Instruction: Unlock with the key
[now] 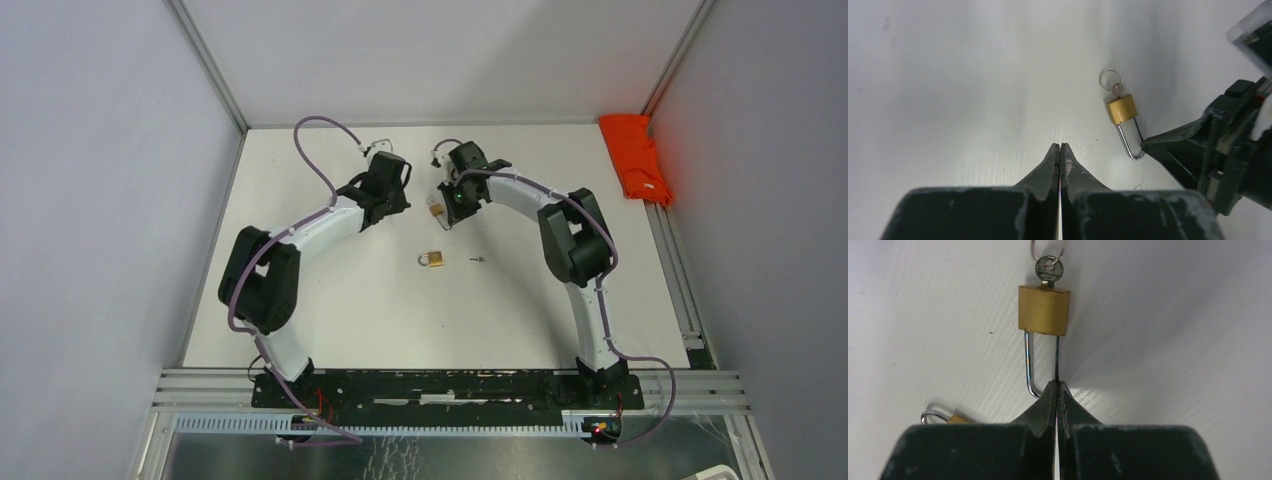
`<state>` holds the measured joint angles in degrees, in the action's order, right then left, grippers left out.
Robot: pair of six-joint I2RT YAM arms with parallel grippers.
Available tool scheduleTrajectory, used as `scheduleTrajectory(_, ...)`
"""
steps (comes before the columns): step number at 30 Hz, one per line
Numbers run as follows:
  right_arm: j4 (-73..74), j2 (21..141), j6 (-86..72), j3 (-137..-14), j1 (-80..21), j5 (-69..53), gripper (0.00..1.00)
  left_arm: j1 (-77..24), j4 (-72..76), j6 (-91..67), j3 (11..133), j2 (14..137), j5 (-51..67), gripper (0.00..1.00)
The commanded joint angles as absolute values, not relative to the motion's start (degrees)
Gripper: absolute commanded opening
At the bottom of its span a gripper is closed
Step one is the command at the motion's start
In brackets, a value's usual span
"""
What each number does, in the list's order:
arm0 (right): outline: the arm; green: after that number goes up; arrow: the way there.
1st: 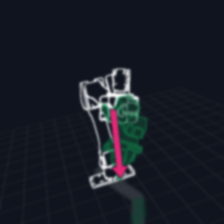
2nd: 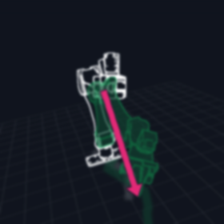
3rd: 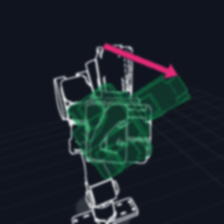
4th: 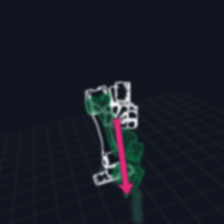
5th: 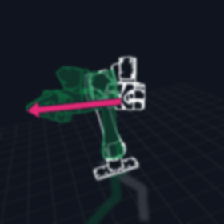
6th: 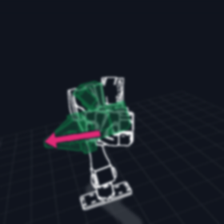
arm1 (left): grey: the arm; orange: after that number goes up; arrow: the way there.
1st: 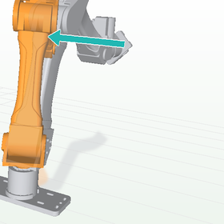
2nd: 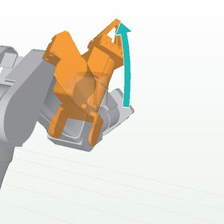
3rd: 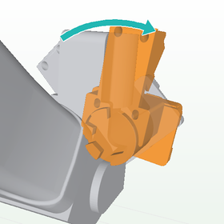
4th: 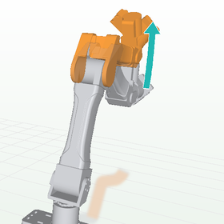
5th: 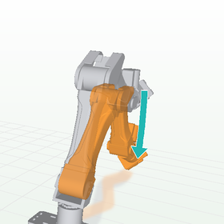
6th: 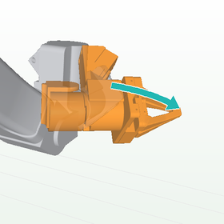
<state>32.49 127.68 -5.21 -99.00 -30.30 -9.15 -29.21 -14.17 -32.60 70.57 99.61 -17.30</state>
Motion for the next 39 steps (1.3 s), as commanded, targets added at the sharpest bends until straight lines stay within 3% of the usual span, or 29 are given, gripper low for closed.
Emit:
scheduleTrajectory(1,26.7,123.2,-8.8,-95.2,-26.5,-23.4,0.0,-28.8,-7.7,-36.0,72.8,102.9,-11.2,0.02)
scheduleTrajectory(8,26.2,123.7,-8.7,-94.3,-25.6,-26.9,0.0,-28.7,-4.8,-35.9,76.0,108.4,-6.1,0.02)
scheduleTrajectory(10,26.7,122.6,-6.9,-94.3,-26.5,-23.2,0.11,-28.6,-5.0,-35.7,76.0,108.5,-6.9,0.02)
scheduleTrajectory(14,27.5,119.0,-1.0,-94.6,-30.6,-10.1,0.23,-28.5,-7.8,-37.3,74.6,105.7,-13.6,0.02)
scheduleTrajectory(20,31.6,120.7,3.3,-99.4,-34.6,-3.0,0.25,-27.6,-12.9,-39.7,73.1,99.6,-23.0,0.02)
scheduleTrajectory(39,34.3,128.0,4.3,-103.6,-35.2,-2.1,0.22,-27.2,-15.7,-38.5,71.7,91.6,-26.4,0.02)
